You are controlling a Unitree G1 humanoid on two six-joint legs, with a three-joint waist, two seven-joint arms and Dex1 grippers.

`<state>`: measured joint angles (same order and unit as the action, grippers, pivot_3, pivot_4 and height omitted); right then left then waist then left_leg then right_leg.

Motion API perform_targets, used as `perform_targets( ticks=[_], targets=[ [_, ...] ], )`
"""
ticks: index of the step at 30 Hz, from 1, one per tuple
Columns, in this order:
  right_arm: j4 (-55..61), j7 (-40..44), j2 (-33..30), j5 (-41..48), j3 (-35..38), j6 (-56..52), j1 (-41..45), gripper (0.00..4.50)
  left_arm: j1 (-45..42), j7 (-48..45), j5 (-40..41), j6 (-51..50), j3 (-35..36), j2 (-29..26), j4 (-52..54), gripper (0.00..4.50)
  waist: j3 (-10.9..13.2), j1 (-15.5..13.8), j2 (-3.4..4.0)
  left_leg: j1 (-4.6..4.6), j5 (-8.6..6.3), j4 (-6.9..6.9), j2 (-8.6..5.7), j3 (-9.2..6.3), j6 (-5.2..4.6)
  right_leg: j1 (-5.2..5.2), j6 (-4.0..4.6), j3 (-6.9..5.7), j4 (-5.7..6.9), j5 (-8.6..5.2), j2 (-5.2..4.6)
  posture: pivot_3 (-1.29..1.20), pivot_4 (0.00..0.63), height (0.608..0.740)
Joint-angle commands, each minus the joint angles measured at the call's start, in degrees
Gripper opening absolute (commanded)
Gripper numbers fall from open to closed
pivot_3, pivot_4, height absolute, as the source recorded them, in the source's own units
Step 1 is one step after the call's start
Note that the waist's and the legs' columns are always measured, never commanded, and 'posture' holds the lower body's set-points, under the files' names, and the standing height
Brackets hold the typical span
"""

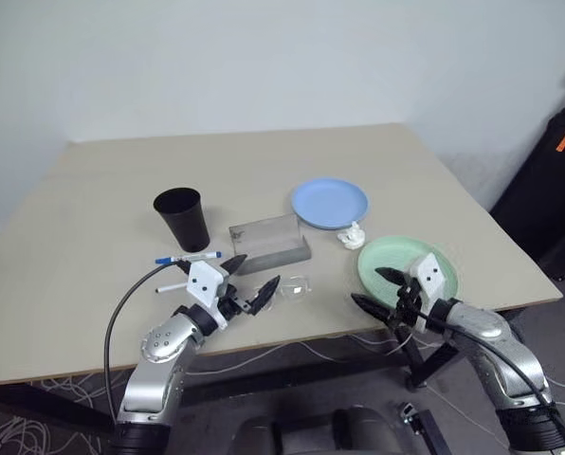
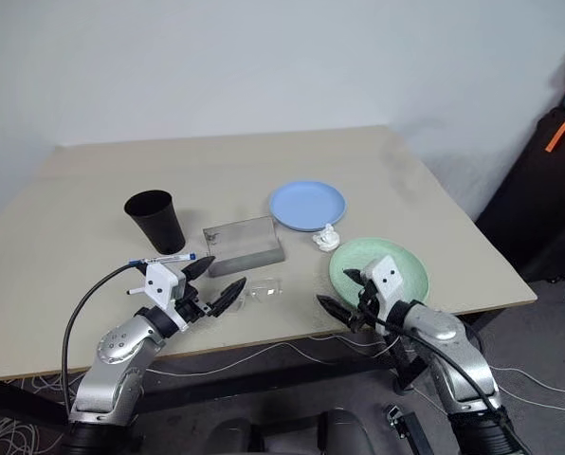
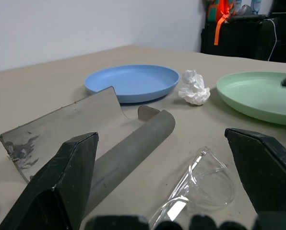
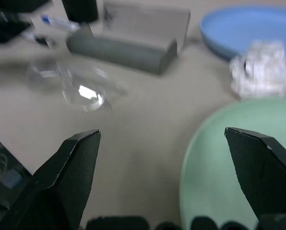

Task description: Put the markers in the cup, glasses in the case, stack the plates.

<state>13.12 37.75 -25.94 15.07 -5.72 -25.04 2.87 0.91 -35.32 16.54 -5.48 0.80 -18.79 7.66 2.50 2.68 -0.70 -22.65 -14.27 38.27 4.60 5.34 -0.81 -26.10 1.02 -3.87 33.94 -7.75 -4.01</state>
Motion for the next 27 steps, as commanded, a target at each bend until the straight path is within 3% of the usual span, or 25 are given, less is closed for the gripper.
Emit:
perform_targets(
  ticks=[1,22,25,27],
  targets=[
    [1.8,-2.2,0.2,-1.8,-0.1,0.4,-0.1,4.48,-0.7,-0.7,0.6,-0.1,-0.8,-0.2,2.3,4.49,0.0,0.0,0.00,0.00,0.00,0.00,0.00,-0.01,0.00,0.01,0.00,-0.01,-0.01,0.00,0.00,0.00,0.000,0.740],
    [-0.1,-10.6,-0.6,-14.2,-3.7,-0.4,0.0,4.48,-2.0,-2.5,0.2,0.0,-3.3,1.3,1.0,4.49,0.0,0.0,-0.03,0.00,0.00,0.00,0.00,-0.03,0.00,0.01,0.00,-0.03,-0.06,0.00,0.00,0.00,0.000,0.740],
    [0.1,-11.1,-0.8,-15.3,-3.6,0.2,-0.1,3.92,-1.9,-2.3,0.1,0.2,-3.3,1.3,0.9,4.50,0.0,0.0,-0.03,0.00,0.00,0.00,0.00,-0.03,0.00,0.01,0.00,-0.05,-0.09,0.00,0.00,0.00,0.000,0.740],
    [0.1,-11.3,-0.8,-15.8,-3.6,0.5,-0.1,3.29,-1.9,-2.2,0.0,0.3,-3.3,1.4,0.8,4.50,0.0,0.0,-0.04,-0.02,0.00,0.01,0.00,-0.05,0.00,0.01,0.00,-0.09,-0.12,0.00,-0.02,0.00,0.000,0.740]
  ],
)
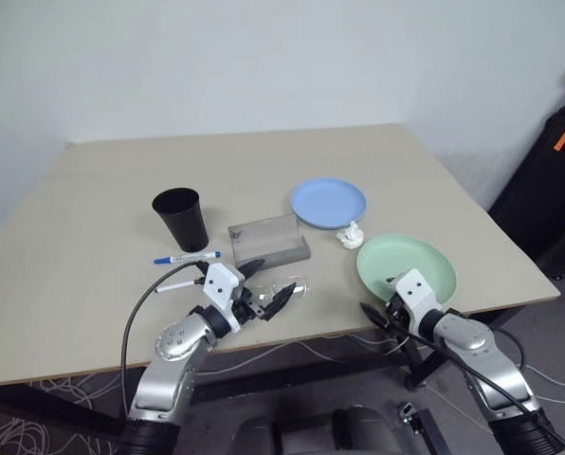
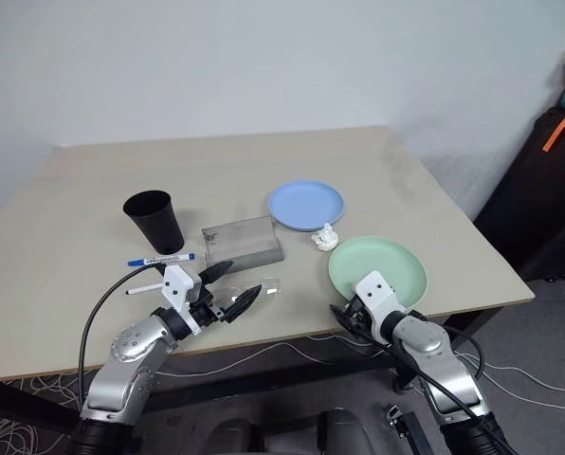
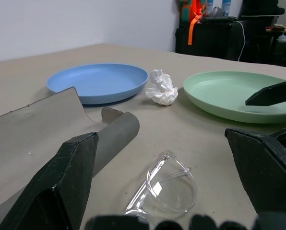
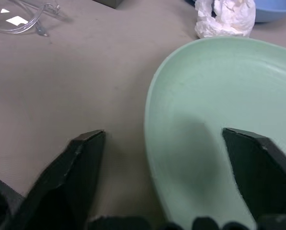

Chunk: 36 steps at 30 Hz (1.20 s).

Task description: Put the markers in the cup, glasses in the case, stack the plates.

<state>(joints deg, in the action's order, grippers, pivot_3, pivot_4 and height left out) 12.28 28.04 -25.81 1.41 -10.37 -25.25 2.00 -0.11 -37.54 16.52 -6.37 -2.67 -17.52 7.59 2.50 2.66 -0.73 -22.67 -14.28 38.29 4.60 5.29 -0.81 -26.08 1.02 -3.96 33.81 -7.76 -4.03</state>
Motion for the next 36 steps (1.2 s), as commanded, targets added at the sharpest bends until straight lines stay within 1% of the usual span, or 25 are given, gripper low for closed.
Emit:
perform_targets(
  ticks=[1,2,4,9,11,17,22,25,28,32,33,36],
  targets=[
    [0.9,-1.6,-1.0,-2.3,1.2,0.8,0.8,2.84,-0.8,0.1,0.0,1.3,0.1,0.1,0.9,4.50,0.0,0.0,0.00,-0.02,0.00,0.01,0.00,-0.01,0.00,0.00,0.00,-0.02,-0.01,0.00,-0.01,0.00,0.000,0.740],
    [0.9,-1.7,-0.9,-2.4,1.2,0.8,0.8,2.55,-0.8,0.1,0.0,1.3,0.1,0.1,0.8,4.50,0.0,0.0,0.00,-0.02,0.00,0.01,0.00,-0.01,0.00,0.00,0.00,-0.02,-0.02,0.00,-0.01,0.00,0.000,0.740],
    [1.0,-1.8,-0.9,-2.8,1.3,0.7,0.8,1.76,-0.9,0.2,-0.1,1.5,0.0,0.2,0.6,4.50,0.0,0.0,-0.01,-0.03,0.00,0.01,0.00,-0.01,0.00,-0.01,0.00,-0.04,-0.04,0.00,-0.01,0.00,0.000,0.740],
    [1.2,-2.4,-0.8,-3.5,1.7,0.7,0.9,0.05,-1.1,0.3,-0.3,1.7,-0.2,0.3,0.2,4.50,0.0,0.0,-0.01,-0.02,0.00,0.01,0.00,-0.06,0.00,-0.03,0.00,-0.06,-0.03,0.00,0.00,0.00,0.000,0.740],
    [1.2,-2.8,-0.8,-4.1,1.8,1.3,1.0,0.02,-1.1,0.4,-0.4,1.7,-0.2,0.4,0.2,4.50,0.0,0.0,-0.07,-0.02,0.00,0.01,0.00,-0.08,0.00,-0.01,0.00,-0.07,-0.03,0.00,0.00,0.00,0.000,0.740],
    [-0.5,-3.5,-2.1,-8.2,0.7,8.0,2.3,0.02,-1.3,0.7,-0.4,1.8,-0.2,0.5,0.0,4.50,0.0,0.0,-0.10,-0.03,0.00,0.02,-0.01,-0.01,0.00,-0.02,-0.01,-0.05,-0.05,0.00,-0.03,0.00,0.000,0.740],
    [-11.7,-0.1,-6.2,-11.6,-1.7,19.7,12.0,0.02,-2.2,0.9,-0.6,1.9,-0.4,0.6,-0.8,4.50,0.1,0.1,-0.08,-0.03,0.00,0.02,0.00,0.04,0.00,-0.11,-0.01,-0.05,-0.04,0.00,-0.02,0.00,0.000,0.740],
    [-22.3,4.1,-6.7,-11.1,-2.8,26.9,21.4,0.02,-3.2,0.9,-0.6,2.1,-0.4,0.6,-1.7,4.50,0.1,0.1,-0.12,0.01,0.00,0.02,0.00,0.00,0.00,-0.11,-0.01,-0.07,-0.04,0.00,0.01,0.00,0.000,0.740],
    [-33.3,7.7,-5.6,-10.5,-3.7,33.5,30.5,0.02,-4.0,0.9,-0.7,2.3,-0.5,0.8,-2.5,4.50,0.1,0.2,-0.12,0.03,0.01,0.00,0.00,-0.05,-0.01,-0.12,-0.01,-0.08,-0.02,0.00,0.06,0.00,0.000,0.740],
    [-54.9,12.7,0.1,-11.0,-5.6,42.2,46.9,0.02,-5.0,1.2,-0.9,3.2,-0.4,1.2,-3.7,4.50,0.1,0.5,-0.09,0.11,0.03,0.00,-0.01,-0.03,-0.05,-0.10,0.00,0.02,0.11,0.01,0.13,0.00,0.000,0.740],
    [-60.1,13.1,1.4,-11.8,-6.1,44.1,50.2,0.02,-5.1,1.4,-1.0,3.4,-0.3,1.3,-3.8,4.50,0.1,0.5,-0.08,0.11,0.15,0.01,-0.04,-0.06,-0.25,-0.12,0.01,0.07,0.14,0.02,0.17,0.00,0.000,0.740],
    [-73.5,12.5,5.1,-14.4,-7.3,47.7,58.5,0.02,-5.0,2.1,-1.4,4.0,0.1,1.6,-3.7,4.50,0.1,0.3,-0.06,0.11,0.17,0.01,-0.07,-0.05,-0.27,-0.14,0.09,0.18,0.27,0.15,0.21,0.00,0.000,0.740]
  ],
)
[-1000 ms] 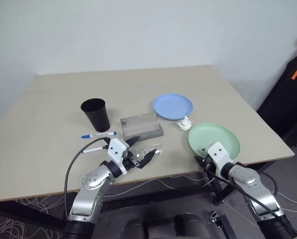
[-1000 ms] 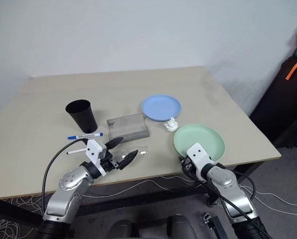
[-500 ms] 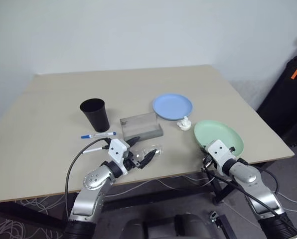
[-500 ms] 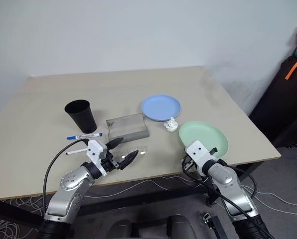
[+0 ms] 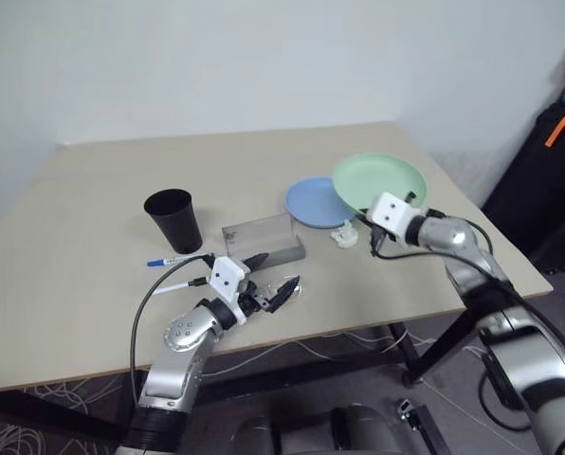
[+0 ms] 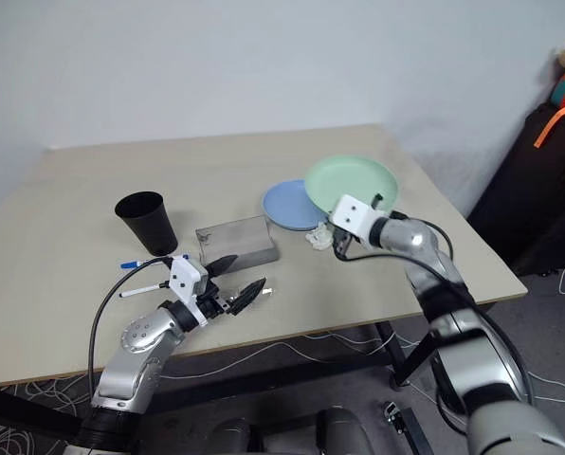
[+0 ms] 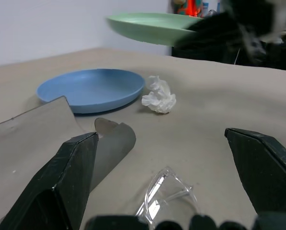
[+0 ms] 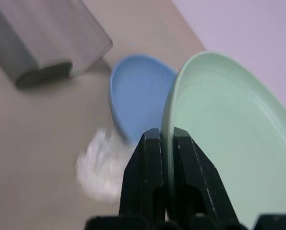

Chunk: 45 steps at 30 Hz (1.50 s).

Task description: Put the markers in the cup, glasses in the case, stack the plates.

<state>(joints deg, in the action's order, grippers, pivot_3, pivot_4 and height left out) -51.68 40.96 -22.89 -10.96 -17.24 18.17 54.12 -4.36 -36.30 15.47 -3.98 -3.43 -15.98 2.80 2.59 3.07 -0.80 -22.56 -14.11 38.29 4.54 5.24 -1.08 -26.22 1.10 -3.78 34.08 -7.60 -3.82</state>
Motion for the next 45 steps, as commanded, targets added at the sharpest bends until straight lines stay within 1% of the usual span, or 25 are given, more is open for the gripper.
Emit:
perform_targets(
  ticks=[1,5,9,12,19,20,23,26,31,33,35,38,41,43,45],
  targets=[
    [-12.6,-1.0,3.2,-2.7,-0.6,4.7,8.3,0.02,-0.6,1.1,-0.4,1.7,1.0,0.2,1.2,4.50,0.0,-0.1,0.02,-0.02,0.00,-0.04,0.00,-0.01,0.00,0.00,-0.05,-0.01,-0.01,0.02,0.00,0.00,0.000,0.740],
    [-20.3,-3.9,6.8,-5.0,-0.9,5.0,13.5,0.02,0.6,2.5,-0.5,2.0,1.6,0.2,2.2,4.50,0.0,-0.2,0.03,-0.13,-0.04,-0.17,-0.02,0.04,0.02,-0.06,-0.13,0.02,-0.19,0.01,-0.01,0.00,0.000,0.740],
    [-23.6,-6.8,9.2,-6.9,-0.9,3.8,16.0,0.02,2.5,3.8,-0.6,2.0,1.9,0.0,4.2,4.50,0.0,-0.1,0.06,-0.12,-0.07,-0.15,-0.04,0.16,-0.01,-0.09,-0.15,0.13,-0.19,0.02,-0.04,0.00,0.000,0.740],
    [-24.5,-8.0,9.9,-7.6,-0.6,3.9,16.6,0.76,3.7,4.4,-0.7,1.9,2.1,-0.3,5.3,4.50,0.0,-0.1,0.08,-0.04,-0.07,-0.14,-0.03,0.14,0.01,-0.10,-0.12,0.12,-0.09,0.02,-0.03,0.00,0.000,0.740],
    [-24.3,-11.3,10.0,-7.1,1.3,5.6,16.6,3.15,4.6,4.8,-0.6,1.0,2.5,-0.7,6.7,4.50,0.0,-0.1,0.12,0.01,-0.04,-0.07,-0.02,0.11,0.05,-0.09,-0.08,0.12,0.09,0.03,-0.03,0.00,0.000,0.740],
    [-24.2,-11.4,9.9,-7.1,1.6,5.9,16.5,3.43,4.5,4.7,-0.6,1.0,2.5,-0.8,6.7,4.50,0.0,-0.1,0.12,0.00,-0.04,-0.06,-0.02,0.12,0.05,-0.09,-0.08,0.13,0.10,0.03,-0.03,0.00,0.000,0.740],
    [-23.5,-11.0,9.2,-6.6,2.3,7.5,16.1,3.43,3.7,4.4,-0.6,0.8,2.6,-1.0,6.3,4.50,0.0,-0.1,0.13,0.00,-0.03,-0.05,-0.03,0.12,0.04,-0.10,-0.09,0.14,0.10,0.03,-0.03,0.00,0.000,0.740],
    [-22.3,-9.1,8.4,-4.2,4.7,8.6,15.3,3.43,2.6,3.7,-0.5,0.7,2.5,-1.3,5.5,4.50,0.0,-0.1,0.12,-0.01,-0.03,-0.05,-0.03,0.12,0.04,-0.10,-0.09,0.14,0.09,0.03,-0.02,0.00,0.000,0.740],
    [-17.7,1.5,7.6,3.6,11.3,6.2,11.3,3.43,-0.3,2.1,-0.5,0.8,2.4,-2.0,3.2,4.50,0.0,-0.1,0.12,0.01,-0.03,-0.02,-0.03,0.10,0.03,-0.02,-0.10,0.13,0.08,0.03,-0.02,0.00,0.000,0.740],
    [-11.7,10.0,6.7,7.6,12.6,3.1,6.6,3.43,-3.1,-0.7,0.5,0.0,3.0,-3.9,1.5,4.50,0.0,-0.1,0.12,0.02,-0.03,0.00,-0.03,0.10,0.03,-0.02,-0.10,0.13,0.09,0.04,-0.01,0.00,0.000,0.740],
    [-6.9,14.1,6.1,9.6,13.0,0.3,3.6,3.43,-4.6,-2.5,1.1,-0.4,3.3,-5.0,0.4,4.50,0.0,-0.1,0.13,0.02,-0.03,0.01,-0.02,0.06,0.03,-0.02,-0.10,0.12,0.14,0.04,0.00,0.00,0.000,0.740],
    [5.7,18.6,4.5,12.6,12.7,-5.5,-5.4,3.43,-9.7,-10.6,1.7,-3.6,2.5,-11.0,-3.9,4.50,0.0,-0.2,0.15,0.02,-0.03,0.09,-0.03,0.07,0.03,-0.07,-0.10,0.14,0.31,0.02,-0.01,0.00,0.000,0.740],
    [14.8,17.8,3.7,13.6,12.6,-10.3,-11.6,3.43,-14.9,-17.2,2.6,-6.5,1.5,-15.4,-7.6,4.50,0.0,-0.1,0.22,0.03,-0.03,0.21,-0.03,0.07,0.06,-0.14,-0.09,0.14,0.56,0.00,-0.02,0.00,0.000,0.740],
    [19.1,17.0,3.5,14.2,12.7,-12.8,-14.2,3.43,-17.6,-20.7,3.2,-8.1,1.1,-17.1,-9.2,4.50,0.0,0.0,0.23,0.04,-0.09,0.35,-0.03,0.12,0.16,-0.16,0.00,0.17,0.66,-0.05,-0.04,0.00,0.000,0.740],
    [24.8,16.9,3.4,15.8,12.9,-16.1,-17.8,3.43,-22.5,-28.1,3.7,-10.9,-0.3,-19.8,-12.6,4.50,0.0,-0.1,0.23,0.06,-0.16,0.40,-0.03,0.11,0.30,-0.15,0.03,0.18,0.70,-0.07,-0.04,0.00,0.000,0.740]
  ],
)
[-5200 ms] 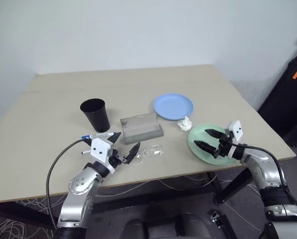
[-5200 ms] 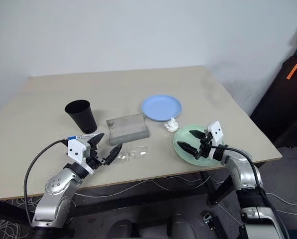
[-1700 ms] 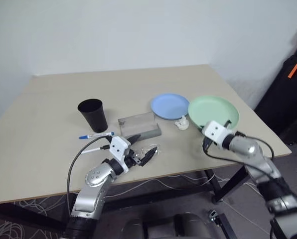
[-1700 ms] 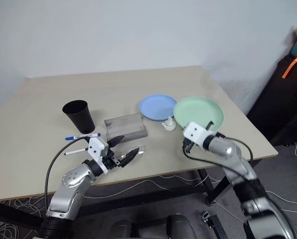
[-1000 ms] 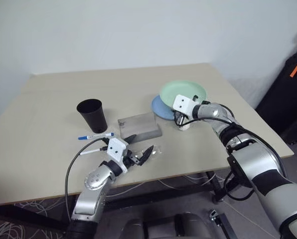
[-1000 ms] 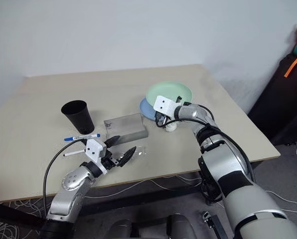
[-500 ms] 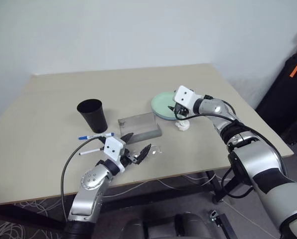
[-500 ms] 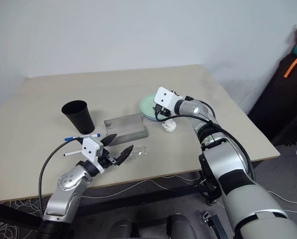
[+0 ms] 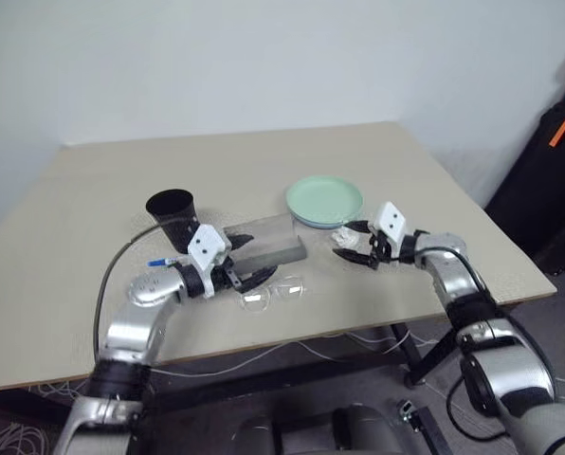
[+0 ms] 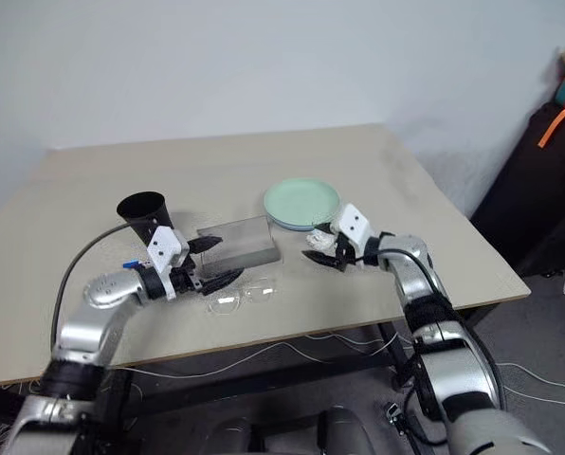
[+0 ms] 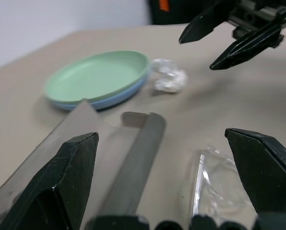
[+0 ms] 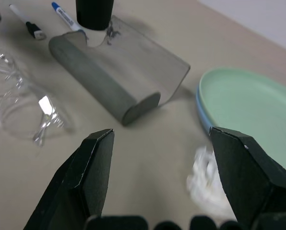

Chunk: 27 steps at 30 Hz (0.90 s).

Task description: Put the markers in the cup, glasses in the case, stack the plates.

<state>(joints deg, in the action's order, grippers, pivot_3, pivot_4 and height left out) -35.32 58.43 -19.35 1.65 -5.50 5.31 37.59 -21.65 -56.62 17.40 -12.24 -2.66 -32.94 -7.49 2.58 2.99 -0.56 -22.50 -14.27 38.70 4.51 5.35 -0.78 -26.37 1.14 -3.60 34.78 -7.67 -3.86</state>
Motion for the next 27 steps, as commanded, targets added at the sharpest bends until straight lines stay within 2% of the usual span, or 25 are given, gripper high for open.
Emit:
perform_targets(
  ticks=[1,5,10,18,24,27],
  targets=[
    [10.9,-0.5,-0.1,4.1,1.2,-4.8,-2.8,3.43,-7.5,-11.2,1.8,-3.9,-2.0,-4.2,-4.2,4.50,0.0,0.0,-0.01,0.01,0.01,0.01,0.00,-0.04,0.03,0.00,0.01,-0.02,0.02,-0.01,0.01,0.00,0.000,0.740],
    [19.7,-0.1,-0.4,7.1,0.7,-9.5,-8.7,3.43,-17.1,-24.0,-1.3,-4.5,-7.7,-7.3,-13.9,4.50,0.0,-0.3,-0.02,0.00,0.05,0.01,0.00,-0.21,0.09,0.04,0.02,-0.11,0.05,-0.02,0.03,0.00,0.000,0.740],
    [24.5,-5.2,2.1,7.5,0.3,-11.6,-12.1,3.43,-26.6,-34.2,-8.8,2.2,-14.2,-7.3,-28.3,4.50,0.0,-0.1,-0.01,-0.05,0.05,0.06,-0.02,-0.13,0.08,-0.01,0.03,-0.05,0.01,-0.02,0.02,0.00,0.000,0.740],
    [27.8,-11.3,5.3,7.7,-0.2,-11.7,-16.4,3.43,-33.6,-35.9,-11.2,8.6,-22.1,-3.1,-39.2,4.50,0.0,-0.3,-0.14,-0.17,0.07,0.06,-0.05,-0.19,0.02,-0.04,0.01,-0.07,-0.04,-0.04,-0.01,0.00,0.000,0.740],
    [31.2,-14.9,6.9,7.9,-1.0,-12.1,-19.7,3.43,-34.7,-35.9,-10.5,8.7,-27.3,-1.8,-40.2,4.50,0.1,-0.3,-0.23,-0.16,0.05,0.06,-0.05,-0.24,0.03,-0.06,0.02,-0.04,-0.02,-0.04,0.01,0.00,0.000,0.740],
    [32.6,-16.9,8.3,7.6,-1.8,-12.2,-21.2,3.43,-34.6,-35.9,-12.6,10.9,-28.1,-1.3,-42.0,4.50,0.1,-0.3,-0.24,-0.15,0.06,0.06,-0.05,-0.28,0.03,-0.06,0.02,-0.05,-0.01,-0.04,0.01,0.00,0.000,0.740]
  ],
)
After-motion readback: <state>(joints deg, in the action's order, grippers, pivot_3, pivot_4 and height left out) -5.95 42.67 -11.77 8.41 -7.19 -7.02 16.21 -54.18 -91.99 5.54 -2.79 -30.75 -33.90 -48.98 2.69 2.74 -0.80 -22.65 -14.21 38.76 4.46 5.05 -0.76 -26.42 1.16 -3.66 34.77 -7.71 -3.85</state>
